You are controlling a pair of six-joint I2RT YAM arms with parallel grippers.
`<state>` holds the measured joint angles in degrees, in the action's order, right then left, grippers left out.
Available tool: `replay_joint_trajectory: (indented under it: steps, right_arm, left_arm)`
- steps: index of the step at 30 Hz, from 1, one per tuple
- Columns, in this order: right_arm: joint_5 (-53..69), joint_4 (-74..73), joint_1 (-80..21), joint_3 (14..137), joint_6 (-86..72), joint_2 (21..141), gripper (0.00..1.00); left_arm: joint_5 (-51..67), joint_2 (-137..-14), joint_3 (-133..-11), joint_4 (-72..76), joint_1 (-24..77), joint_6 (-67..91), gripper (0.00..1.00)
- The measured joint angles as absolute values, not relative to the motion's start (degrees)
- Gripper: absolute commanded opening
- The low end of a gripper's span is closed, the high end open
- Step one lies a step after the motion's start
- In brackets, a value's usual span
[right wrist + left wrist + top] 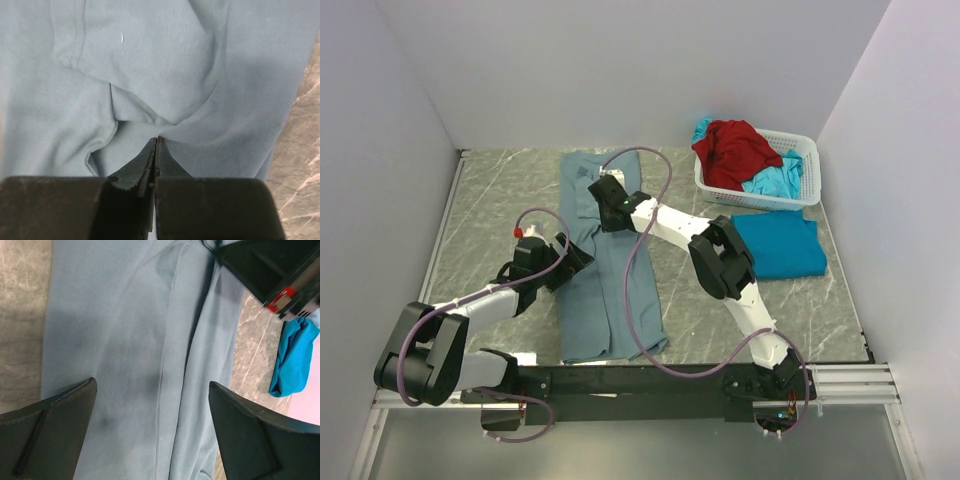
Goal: Fold and stack the t-shirts
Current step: Fold the tshirt
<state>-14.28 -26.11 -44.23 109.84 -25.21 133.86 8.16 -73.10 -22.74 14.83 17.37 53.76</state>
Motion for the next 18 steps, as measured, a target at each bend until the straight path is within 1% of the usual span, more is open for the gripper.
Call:
replay_joint_trajectory:
  steps: [7, 8, 9, 10, 11, 12, 14, 18]
  right_arm:
    - [-13.8, -26.1, -43.5, 111.3, -27.4, 133.9, 0.01]
    - [-13.8, -26.1, -43.5, 111.4, -27.7, 133.9, 0.08]
    - [-13.6, -26.2, -43.5, 111.4, -28.1, 133.9, 0.11]
    - [-13.5, -26.2, -43.5, 111.4, -28.2, 133.9, 0.17]
    - [-13.4, -26.2, -43.5, 111.4, -28.5, 133.9, 0.32]
    - [-13.1, -26.2, -43.5, 111.4, -28.9, 133.9, 0.39]
    - [-12.3, -26.2, -43.5, 111.4, -28.6, 133.9, 0.47]
    - [-10.0, -24.8, -43.5, 108.5, -27.1, 132.5, 0.54]
  left_arm:
    - [8.1, -73.1, -22.7, 14.7, 17.7, 53.7, 0.99]
    - [8.1, -73.1, -22.7, 14.7, 17.7, 53.7, 0.99]
    - [8.1, -73.1, -22.7, 14.7, 17.8, 53.7, 0.99]
    - [8.0, -73.1, -22.7, 14.7, 17.9, 53.7, 0.99]
    - [7.9, -73.0, -22.7, 14.7, 18.0, 53.7, 1.0]
    - [7.8, -73.0, -22.7, 14.6, 18.0, 53.7, 0.99]
    - [7.7, -72.8, -22.7, 14.3, 18.1, 53.7, 1.0]
    - [7.6, -72.2, -22.7, 13.4, 18.3, 53.7, 0.99]
